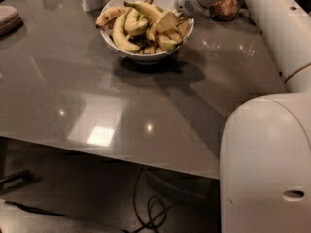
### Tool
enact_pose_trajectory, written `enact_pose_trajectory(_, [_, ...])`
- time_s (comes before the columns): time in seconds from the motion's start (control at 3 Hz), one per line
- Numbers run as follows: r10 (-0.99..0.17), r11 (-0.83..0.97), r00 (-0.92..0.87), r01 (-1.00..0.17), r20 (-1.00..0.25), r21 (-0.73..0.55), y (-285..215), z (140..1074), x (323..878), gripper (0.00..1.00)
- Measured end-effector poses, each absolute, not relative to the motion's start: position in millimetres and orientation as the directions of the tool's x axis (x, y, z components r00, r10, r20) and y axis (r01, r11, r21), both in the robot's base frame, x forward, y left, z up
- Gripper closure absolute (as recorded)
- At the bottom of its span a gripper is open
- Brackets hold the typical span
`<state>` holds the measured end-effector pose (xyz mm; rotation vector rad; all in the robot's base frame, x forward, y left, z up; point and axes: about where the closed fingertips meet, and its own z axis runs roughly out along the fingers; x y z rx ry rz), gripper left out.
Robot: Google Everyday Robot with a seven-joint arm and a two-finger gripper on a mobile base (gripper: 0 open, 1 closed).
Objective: Pick banana from white bowl
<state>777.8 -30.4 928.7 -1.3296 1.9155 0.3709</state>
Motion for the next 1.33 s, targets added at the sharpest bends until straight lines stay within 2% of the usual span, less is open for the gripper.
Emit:
enact_pose_trajectory(0.33, [-0.668, 0.418, -0.158, -0.888, -0.727, -0.190, -32.3, 956.2, 764.3, 1.00])
enact_pose_trajectory(1.0, [-0.681, 0.410, -0.153, -0.890, -0.716, -0.199, -45.2, 991.1, 730.8, 1.00])
enact_pose_trajectory(1.33, [-0.655, 0.384, -0.143, -0.908, -0.742, -0.164, -51.1, 990.8, 712.9, 1.00])
